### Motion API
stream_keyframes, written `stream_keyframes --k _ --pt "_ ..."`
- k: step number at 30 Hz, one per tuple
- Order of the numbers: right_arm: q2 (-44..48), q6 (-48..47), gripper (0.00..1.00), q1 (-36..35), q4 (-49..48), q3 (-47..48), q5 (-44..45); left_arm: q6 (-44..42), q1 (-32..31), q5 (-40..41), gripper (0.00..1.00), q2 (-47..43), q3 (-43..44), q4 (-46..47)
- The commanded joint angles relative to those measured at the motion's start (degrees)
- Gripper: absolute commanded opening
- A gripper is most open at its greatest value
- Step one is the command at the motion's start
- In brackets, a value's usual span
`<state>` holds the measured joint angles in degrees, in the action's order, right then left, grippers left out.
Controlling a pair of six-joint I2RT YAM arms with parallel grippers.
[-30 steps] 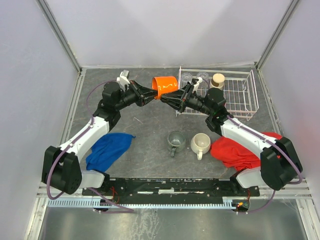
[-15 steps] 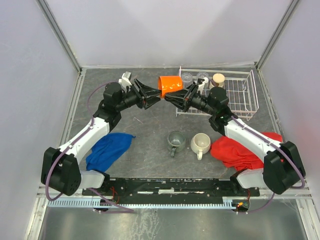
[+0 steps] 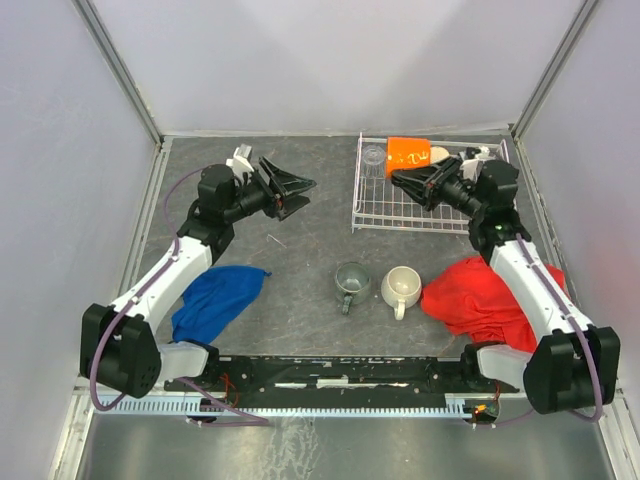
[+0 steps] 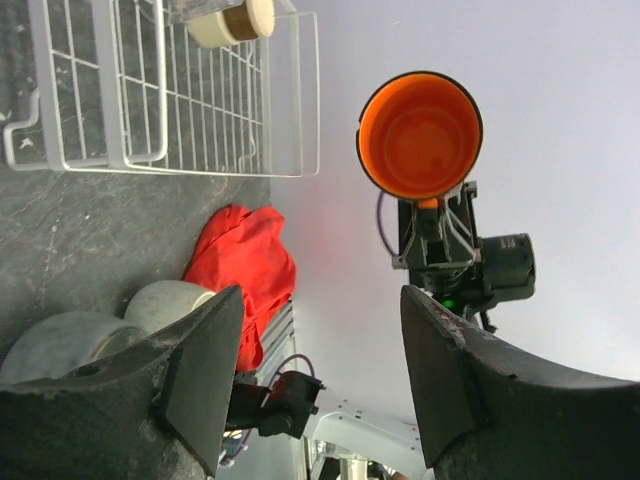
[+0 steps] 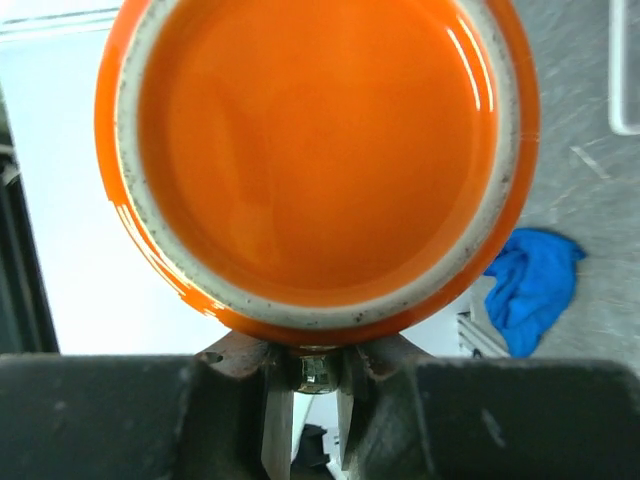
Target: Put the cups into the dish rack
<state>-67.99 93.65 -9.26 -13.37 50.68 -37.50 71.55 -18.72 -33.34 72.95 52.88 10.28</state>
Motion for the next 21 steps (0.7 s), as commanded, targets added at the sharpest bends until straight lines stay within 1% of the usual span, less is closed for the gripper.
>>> stream_keyframes --k 1,5,8,11,14,21 --pt "0.3 -14.1 0.01 6.5 10.4 10.0 -5.1 -5.9 0.3 -1.5 0.71 -2.3 -0.3 -4.2" --pt "-2.5 -23.8 0.01 12.2 20.1 15.7 -5.8 -7.3 0.5 -1.8 0.71 -2.5 -0.5 -6.0" --pt "-5.5 -32.2 0.01 14.4 29.3 21.1 -3.5 -8.2 0.9 -2.0 0.71 -2.3 -0.3 -7.2" --pt "-8.5 -39.4 0.01 16.7 36.5 25.8 -1.2 -9.1 1.4 -2.5 0.71 -2.1 -0.1 -8.4" --pt "-11.5 -45.6 0.01 18.4 42.3 30.2 1.5 -10.5 1.9 -2.5 0.71 -1.9 0.3 -10.0" --pt "-18.4 -59.5 0.01 20.7 55.2 42.0 12.0 -12.7 2.9 -2.8 0.72 -2.1 0.2 -11.5"
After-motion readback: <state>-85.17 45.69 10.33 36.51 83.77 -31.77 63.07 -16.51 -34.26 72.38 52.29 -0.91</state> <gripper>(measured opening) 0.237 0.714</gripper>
